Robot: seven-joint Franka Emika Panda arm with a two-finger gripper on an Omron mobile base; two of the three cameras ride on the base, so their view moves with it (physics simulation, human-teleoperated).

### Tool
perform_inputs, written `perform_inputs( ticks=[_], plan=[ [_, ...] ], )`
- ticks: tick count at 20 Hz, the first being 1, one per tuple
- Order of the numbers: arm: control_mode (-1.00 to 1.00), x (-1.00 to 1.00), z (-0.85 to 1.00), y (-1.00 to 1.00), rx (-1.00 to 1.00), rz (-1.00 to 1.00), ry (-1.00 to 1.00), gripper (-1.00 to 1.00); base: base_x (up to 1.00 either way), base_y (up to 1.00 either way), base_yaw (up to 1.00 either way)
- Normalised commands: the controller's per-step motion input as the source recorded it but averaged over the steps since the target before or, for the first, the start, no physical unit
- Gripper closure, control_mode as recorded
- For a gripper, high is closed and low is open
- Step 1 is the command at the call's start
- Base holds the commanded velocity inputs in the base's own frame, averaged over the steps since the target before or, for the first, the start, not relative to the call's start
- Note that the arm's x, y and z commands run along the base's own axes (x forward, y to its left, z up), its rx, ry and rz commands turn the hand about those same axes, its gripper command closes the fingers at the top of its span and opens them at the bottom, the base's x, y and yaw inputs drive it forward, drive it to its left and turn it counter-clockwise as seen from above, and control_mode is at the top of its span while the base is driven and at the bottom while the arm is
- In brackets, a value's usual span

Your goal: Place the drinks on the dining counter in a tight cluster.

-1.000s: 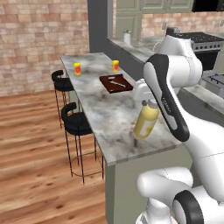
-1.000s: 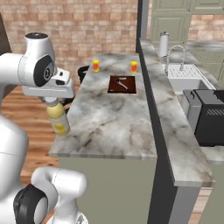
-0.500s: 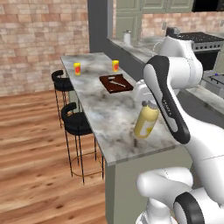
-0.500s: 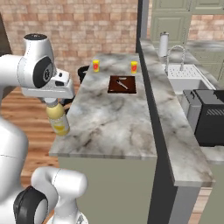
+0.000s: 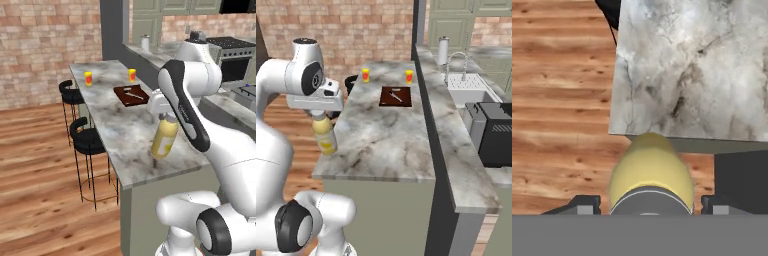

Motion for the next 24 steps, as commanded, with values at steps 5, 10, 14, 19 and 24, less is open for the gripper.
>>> perform_inputs(
  ticks=[5,10,14,19,24],
  plan=[
    [-1.00,0.93,-0.09,-0.21,-0.05,0.05,0.10,1.00,0.00,0.00,0.00],
    [-1.00,0.82,-0.12,-0.66,0.00,0.01,0.04,1.00,0.00,0.00,0.00],
    [-1.00,0.71,-0.20,-0.52,0.00,0.00,0.03,1.00,0.00,0.00,0.00],
    [-1.00,0.60,-0.24,-0.37,0.00,0.00,0.04,1.00,0.00,0.00,0.00],
    [-1.00,0.42,-0.28,-0.06,0.00,0.00,0.04,1.00,0.00,0.00,0.00]
  ],
)
